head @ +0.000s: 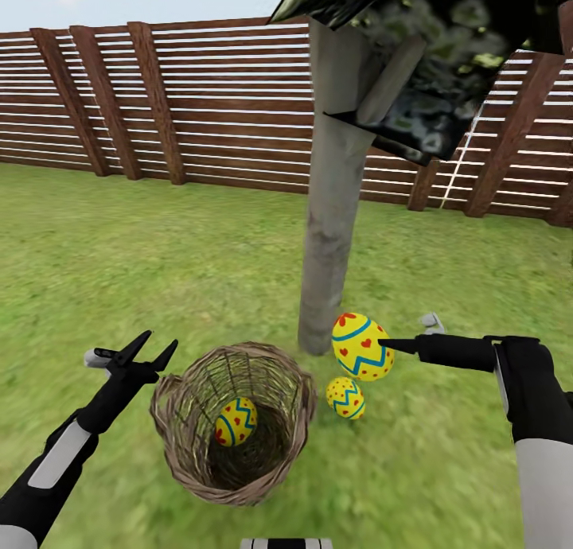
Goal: Take the three Easter eggs out of the wicker basket on the lawn in the garden, then place them on the lawn next to a single tree (choose any tree) so that all three eggs are next to the same tree and none are left in the basket.
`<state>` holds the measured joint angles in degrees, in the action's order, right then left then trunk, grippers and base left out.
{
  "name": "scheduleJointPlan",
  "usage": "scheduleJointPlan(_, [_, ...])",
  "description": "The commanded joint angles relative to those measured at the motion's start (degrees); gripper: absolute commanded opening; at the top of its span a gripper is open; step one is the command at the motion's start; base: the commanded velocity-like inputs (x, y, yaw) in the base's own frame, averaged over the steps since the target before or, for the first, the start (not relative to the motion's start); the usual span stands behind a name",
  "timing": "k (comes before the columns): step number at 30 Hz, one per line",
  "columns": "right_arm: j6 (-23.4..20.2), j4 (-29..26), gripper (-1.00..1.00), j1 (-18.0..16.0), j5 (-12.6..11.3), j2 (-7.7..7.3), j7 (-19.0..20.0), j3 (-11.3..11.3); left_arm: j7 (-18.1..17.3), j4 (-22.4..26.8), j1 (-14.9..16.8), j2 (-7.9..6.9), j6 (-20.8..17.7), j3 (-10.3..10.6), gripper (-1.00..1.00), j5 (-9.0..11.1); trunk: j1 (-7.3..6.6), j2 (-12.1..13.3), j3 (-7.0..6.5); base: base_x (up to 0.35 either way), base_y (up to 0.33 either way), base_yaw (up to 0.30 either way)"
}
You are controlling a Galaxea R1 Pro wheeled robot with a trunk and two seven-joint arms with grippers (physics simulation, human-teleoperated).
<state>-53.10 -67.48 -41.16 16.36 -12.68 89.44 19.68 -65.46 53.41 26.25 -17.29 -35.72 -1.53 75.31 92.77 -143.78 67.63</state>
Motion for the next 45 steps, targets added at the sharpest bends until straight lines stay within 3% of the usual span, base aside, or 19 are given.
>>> scheduleJointPlan(1, [-0.60, -0.02, -1.00, -0.02, 0.60, 0.07, 0.56, 0.10, -0.02, 0.03, 0.01, 0.08, -0.50, 0.03, 1.00, 0.29, -0.01, -0.02, 0.05, 0.000, -0.288, 0.000])
scheduleJointPlan(11, [-0.52, 1.83, -1.00, -0.01, 0.60, 0.12, 0.56, 0.10, -0.02, 0.03, 0.03, 0.32, -0.50, 0.03, 1.00, 0.27, -0.01, -0.02, 0.05, 0.000, -0.289, 0.022])
scheduleJointPlan(39, [0.06, 3.75, -1.00, 0.03, 0.77, 0.20, 0.30, 0.01, -0.02, 0.06, 0.03, 0.77, -0.41, 0.03, 1.00, 0.27, -0.01, -0.02, 0.05, 0.000, -0.290, 0.288])
scheduleJointPlan(42, [0.96, 4.46, -1.00, 0.03, 0.89, 0.28, -4.94, 0.01, -0.02, 0.06, 0.02, 0.77, -0.43, 0.03, 1.00, 0.27, -0.01, -0.02, 0.05, 0.000, -0.290, 0.291])
scheduleJointPlan(45, [4.63, 4.93, -1.00, 0.03, 0.90, 0.33, -11.10, 0.09, -0.02, 0.10, 0.01, 0.77, -0.46, 0.03, 1.00, 0.27, -0.01, -0.02, 0.05, 0.000, -0.291, 0.291])
